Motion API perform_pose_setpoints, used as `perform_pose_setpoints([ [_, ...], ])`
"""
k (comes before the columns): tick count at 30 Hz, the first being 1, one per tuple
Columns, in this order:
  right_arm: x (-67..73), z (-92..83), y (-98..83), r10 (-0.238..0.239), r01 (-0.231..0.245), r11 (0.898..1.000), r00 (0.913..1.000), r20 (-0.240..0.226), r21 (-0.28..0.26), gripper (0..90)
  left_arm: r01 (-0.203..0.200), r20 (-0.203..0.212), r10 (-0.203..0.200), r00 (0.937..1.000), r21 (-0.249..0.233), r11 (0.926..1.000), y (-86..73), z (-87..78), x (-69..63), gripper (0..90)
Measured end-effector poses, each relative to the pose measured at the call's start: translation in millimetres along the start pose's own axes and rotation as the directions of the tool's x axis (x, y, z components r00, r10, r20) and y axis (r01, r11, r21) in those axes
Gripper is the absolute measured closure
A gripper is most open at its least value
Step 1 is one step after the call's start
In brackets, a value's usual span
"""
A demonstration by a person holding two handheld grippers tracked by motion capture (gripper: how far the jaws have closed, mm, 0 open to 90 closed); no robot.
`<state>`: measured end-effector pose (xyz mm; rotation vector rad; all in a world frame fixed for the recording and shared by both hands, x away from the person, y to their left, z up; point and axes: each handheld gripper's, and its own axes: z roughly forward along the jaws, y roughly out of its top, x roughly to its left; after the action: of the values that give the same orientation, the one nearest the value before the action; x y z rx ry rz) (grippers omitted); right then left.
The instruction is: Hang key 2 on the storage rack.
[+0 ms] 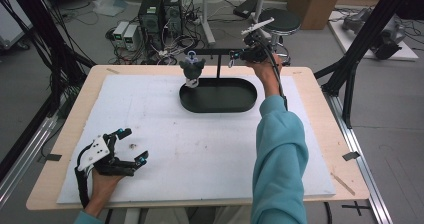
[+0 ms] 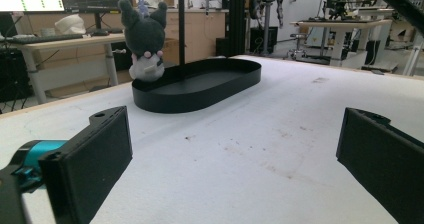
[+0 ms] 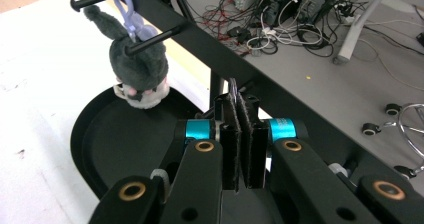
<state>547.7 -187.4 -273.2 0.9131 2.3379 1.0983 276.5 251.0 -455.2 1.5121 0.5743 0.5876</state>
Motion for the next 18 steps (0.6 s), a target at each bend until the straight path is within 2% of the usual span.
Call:
perform_pose_setpoints([
  [7, -2.7, 4.3, -0.9, 0.005, -0.005, 1.0, 0.9998, 0.02, -0.006, 88.7, -0.004, 0.0, 0.004, 1.0, 0.004, 1.0, 0.0, -0.4, 0.4, 1.7],
  [17, -5.5, 6.1, -2.1, 0.0, 0.0, 1.0, 0.9998, 0.022, -0.011, 88.4, -0.006, 0.001, 0.006, 1.0, 0.003, 1.0, -0.1, -0.4, 0.5, 1.7],
  [18, -5.0, 6.3, -2.3, 0.01, -0.01, 1.0, 0.9997, 0.02, -0.016, 87.9, -0.006, 0.001, 0.006, 1.0, 0.004, 1.0, 0.0, -0.5, 0.5, 1.7],
])
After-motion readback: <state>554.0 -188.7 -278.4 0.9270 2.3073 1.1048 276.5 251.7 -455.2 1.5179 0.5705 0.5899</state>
